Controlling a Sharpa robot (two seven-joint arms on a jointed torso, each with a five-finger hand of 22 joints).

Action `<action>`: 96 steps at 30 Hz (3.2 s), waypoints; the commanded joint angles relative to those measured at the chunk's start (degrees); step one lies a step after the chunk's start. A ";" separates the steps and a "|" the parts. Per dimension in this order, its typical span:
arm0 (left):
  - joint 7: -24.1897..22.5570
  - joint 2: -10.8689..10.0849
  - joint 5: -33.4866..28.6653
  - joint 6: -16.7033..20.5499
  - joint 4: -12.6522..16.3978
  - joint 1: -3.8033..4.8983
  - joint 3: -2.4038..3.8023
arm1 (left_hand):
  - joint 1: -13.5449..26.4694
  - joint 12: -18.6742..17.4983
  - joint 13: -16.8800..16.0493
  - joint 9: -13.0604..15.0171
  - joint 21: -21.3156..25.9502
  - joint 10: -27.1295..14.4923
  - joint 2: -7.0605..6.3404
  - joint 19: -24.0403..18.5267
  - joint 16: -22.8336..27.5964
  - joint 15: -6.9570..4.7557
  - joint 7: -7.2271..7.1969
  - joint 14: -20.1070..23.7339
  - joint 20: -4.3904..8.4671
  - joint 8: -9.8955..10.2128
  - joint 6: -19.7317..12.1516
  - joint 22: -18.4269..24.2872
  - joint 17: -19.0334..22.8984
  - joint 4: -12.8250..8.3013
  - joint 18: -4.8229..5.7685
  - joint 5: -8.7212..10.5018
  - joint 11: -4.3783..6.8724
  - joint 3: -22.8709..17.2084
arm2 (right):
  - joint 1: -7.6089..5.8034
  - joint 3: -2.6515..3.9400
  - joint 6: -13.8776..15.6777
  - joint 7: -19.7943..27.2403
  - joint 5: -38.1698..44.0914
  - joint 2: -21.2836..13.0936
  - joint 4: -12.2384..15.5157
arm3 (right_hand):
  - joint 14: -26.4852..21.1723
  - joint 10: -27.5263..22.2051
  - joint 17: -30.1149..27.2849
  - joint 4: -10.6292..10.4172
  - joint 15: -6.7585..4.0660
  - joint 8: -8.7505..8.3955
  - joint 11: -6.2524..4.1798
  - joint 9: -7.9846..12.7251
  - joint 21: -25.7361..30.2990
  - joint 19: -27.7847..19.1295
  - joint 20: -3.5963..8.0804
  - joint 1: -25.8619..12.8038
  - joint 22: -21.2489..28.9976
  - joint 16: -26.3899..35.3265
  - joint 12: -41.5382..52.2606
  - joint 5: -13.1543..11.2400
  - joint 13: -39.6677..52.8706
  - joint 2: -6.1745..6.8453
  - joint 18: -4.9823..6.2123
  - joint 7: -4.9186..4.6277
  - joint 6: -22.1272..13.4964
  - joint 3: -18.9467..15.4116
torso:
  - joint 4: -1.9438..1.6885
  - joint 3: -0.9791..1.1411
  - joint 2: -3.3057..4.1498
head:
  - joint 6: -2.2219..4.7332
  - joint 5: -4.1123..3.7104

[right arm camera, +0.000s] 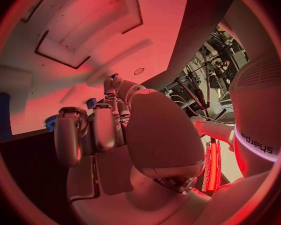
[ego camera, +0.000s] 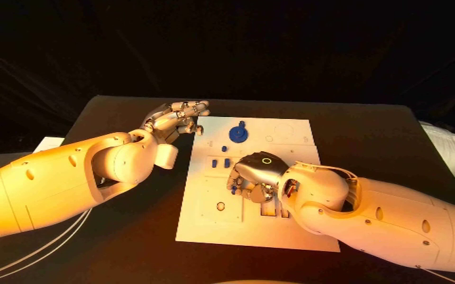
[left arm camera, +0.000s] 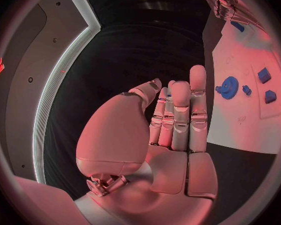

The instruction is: Assemble the parts on the task board

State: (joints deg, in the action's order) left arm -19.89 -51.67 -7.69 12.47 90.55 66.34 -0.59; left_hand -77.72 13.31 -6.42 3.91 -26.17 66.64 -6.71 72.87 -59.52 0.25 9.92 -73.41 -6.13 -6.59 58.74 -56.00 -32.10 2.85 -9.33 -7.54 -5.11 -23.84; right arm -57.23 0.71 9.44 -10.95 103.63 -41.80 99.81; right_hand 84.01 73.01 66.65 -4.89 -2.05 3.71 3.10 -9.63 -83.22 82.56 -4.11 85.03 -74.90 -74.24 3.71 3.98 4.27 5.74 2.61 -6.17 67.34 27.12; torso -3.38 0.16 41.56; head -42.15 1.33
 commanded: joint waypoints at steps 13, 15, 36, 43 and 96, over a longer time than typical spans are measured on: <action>0.19 0.11 -0.18 -1.37 0.03 0.00 0.02 | -0.41 0.28 -0.05 -0.05 0.39 -0.46 0.13 0.27 -0.27 0.10 -0.02 0.43 0.11 0.03 -0.31 0.06 -0.05 -0.06 -1.06 -0.28 -0.13 0.13 | 0.18 -0.35 -2.08 -2.39 1.22 0.34 -0.87 | 1.07 -11.21 -3.97 -0.39 3.06 -0.24 2.68 2.72 3.34 -3.37 -2.59 -5.35 -1.34 2.79 -0.02 2.23 -0.72 3.15 1.20 -2.06 -9.23 -4.25 | 0.02 -0.02 -0.04 | -0.05 -0.10; 0.22 0.11 -0.18 -1.40 0.03 0.00 0.02 | -0.41 0.28 -0.05 -0.05 0.39 -0.46 0.13 0.27 -0.27 0.10 -0.02 0.43 0.11 0.03 -0.31 0.06 -0.05 -0.06 -1.06 -0.28 -0.13 0.13 | 0.18 -0.36 -1.04 -2.42 1.24 0.32 -0.91 | 1.00 -12.31 -4.28 -0.23 3.20 -0.23 2.93 3.09 3.65 -3.59 -2.82 -5.33 -0.99 3.00 0.06 2.19 -0.70 3.14 1.28 -2.23 -10.00 -4.87 | 0.02 -0.01 -0.06 | -0.02 -0.11; 0.47 -0.16 -0.16 -1.66 0.03 -0.01 -0.07 | -0.44 0.34 -0.05 -0.06 0.42 -0.58 0.15 0.30 -0.28 0.12 0.02 0.45 0.10 0.05 -0.40 0.09 0.02 -0.10 -1.06 -0.29 -0.16 0.18 | -3.65 1.38 2.82 -3.98 -0.74 -10.94 5.31 | 1.10 -12.66 -4.58 0.17 1.94 -0.11 2.01 3.87 3.80 -3.32 -2.16 -5.01 -0.93 3.16 1.04 2.14 -0.71 2.90 1.33 -0.74 -9.34 -6.57 | 0.05 -0.07 -0.10 | 1.11 -1.31; 0.51 -0.21 -0.12 -1.79 0.07 -0.01 -0.08 | -0.47 0.39 -0.06 -0.06 0.44 -0.61 0.20 0.32 -0.29 0.13 0.02 0.45 0.10 0.04 -0.41 0.11 0.01 -0.12 -1.05 -0.30 -0.17 0.19 | -4.90 1.49 0.91 -5.65 0.73 -14.14 5.16 | 1.21 -13.17 -4.61 0.04 1.14 -0.13 1.56 4.19 3.79 -3.20 -1.47 -5.11 -1.00 3.20 0.97 1.48 -0.67 3.25 1.28 -0.23 -9.58 -7.52 | 0.08 0.02 0.02 | 1.47 -1.64; 0.61 -0.14 -0.10 -1.93 -0.27 -0.14 -0.13 | -0.57 0.58 -0.09 -0.03 0.50 -0.71 0.38 0.38 -0.40 0.15 0.03 0.43 0.08 -0.03 -0.41 0.16 -0.05 -0.19 -1.05 -0.32 -0.17 0.23 | -4.52 1.56 1.31 -6.34 2.81 -13.53 4.16 | 1.99 -2.51 -2.40 -0.48 0.43 1.96 -0.32 2.67 1.97 -0.97 -0.45 -1.93 -3.55 1.45 3.03 -0.76 -0.44 -1.22 0.55 0.36 0.04 -3.72 | -0.03 0.07 -0.08 | 0.90 -1.67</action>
State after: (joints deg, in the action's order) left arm -19.04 -51.91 -7.69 11.59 90.25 66.24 -0.75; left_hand -78.02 13.54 -6.46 3.92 -25.96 66.44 -6.42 72.87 -59.73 0.25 9.91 -73.41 -6.13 -6.59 58.74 -55.89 -32.09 2.86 -9.32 -7.54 -5.31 -23.85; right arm -61.68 2.13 8.54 -16.97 106.12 -55.14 103.25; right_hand 84.03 70.04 64.19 -5.45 -1.45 5.28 2.96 -6.88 -81.00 81.07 -4.62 82.27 -74.91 -72.46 6.70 3.39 3.76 5.48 3.52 -5.64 67.03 23.10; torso -3.41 0.20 41.52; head -41.29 -0.37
